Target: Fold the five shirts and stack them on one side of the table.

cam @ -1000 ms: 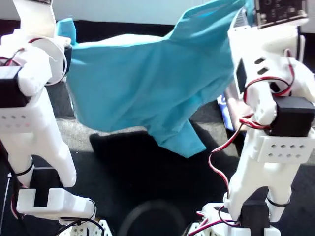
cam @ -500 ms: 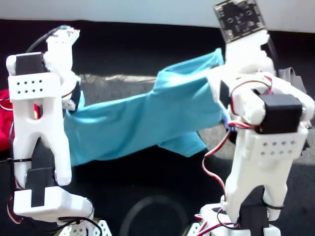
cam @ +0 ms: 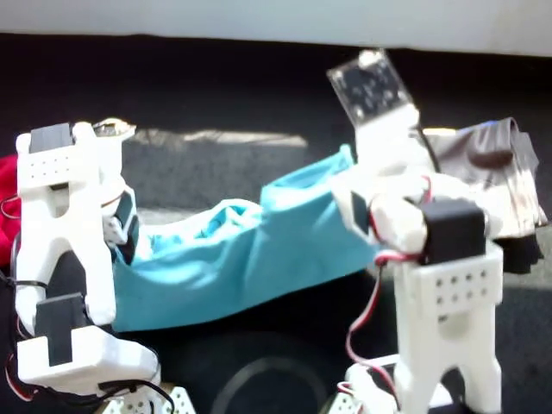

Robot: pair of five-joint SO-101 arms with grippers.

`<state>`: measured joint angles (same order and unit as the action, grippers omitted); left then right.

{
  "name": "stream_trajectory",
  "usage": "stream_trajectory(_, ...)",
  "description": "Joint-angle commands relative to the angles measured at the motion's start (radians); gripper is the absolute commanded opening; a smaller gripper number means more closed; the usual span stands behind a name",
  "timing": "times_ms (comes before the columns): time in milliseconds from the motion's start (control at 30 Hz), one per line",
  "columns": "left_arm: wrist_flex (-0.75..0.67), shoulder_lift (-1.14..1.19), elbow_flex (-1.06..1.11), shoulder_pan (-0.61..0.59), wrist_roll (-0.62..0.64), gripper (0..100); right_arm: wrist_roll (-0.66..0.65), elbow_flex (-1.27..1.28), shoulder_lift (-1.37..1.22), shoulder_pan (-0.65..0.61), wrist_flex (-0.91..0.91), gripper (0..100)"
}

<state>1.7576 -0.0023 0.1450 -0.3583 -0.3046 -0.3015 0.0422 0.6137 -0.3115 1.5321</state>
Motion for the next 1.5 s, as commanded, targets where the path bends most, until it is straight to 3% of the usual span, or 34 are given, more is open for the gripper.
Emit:
stream_trajectory(0, 0.009, -0.031, -0.001, -0.019, -0.032, 14, 0.011, 0.328, 0.197, 0.002, -0.114, 0.7)
stream_trajectory(333, 0.009, -0.031, -0.004, -0.179, -0.19, 14, 0.005, 0.811, 0.496, 0.16, -0.278, 0.7)
stream_trajectory(633, 0.003, -0.027, -0.004, -0.03, -0.189, 14, 0.005, 1.001, 0.713, 0.173, -0.283, 0.7)
stream_trajectory(900, -0.006, -0.019, -0.001, 0.015, -0.186, 14, 0.005, 1.056, 0.771, 0.173, -0.283, 0.7)
stream_trajectory(1200, -0.275, -0.021, 0.248, 0.019, -0.218, 14, 0.005, 1.058, 0.771, 0.171, -0.283, 0.7)
stream_trajectory(1467, -0.212, -0.03, 0.286, 0.015, -0.221, 14, 0.005, 1.05, 0.771, 0.171, -0.283, 0.7)
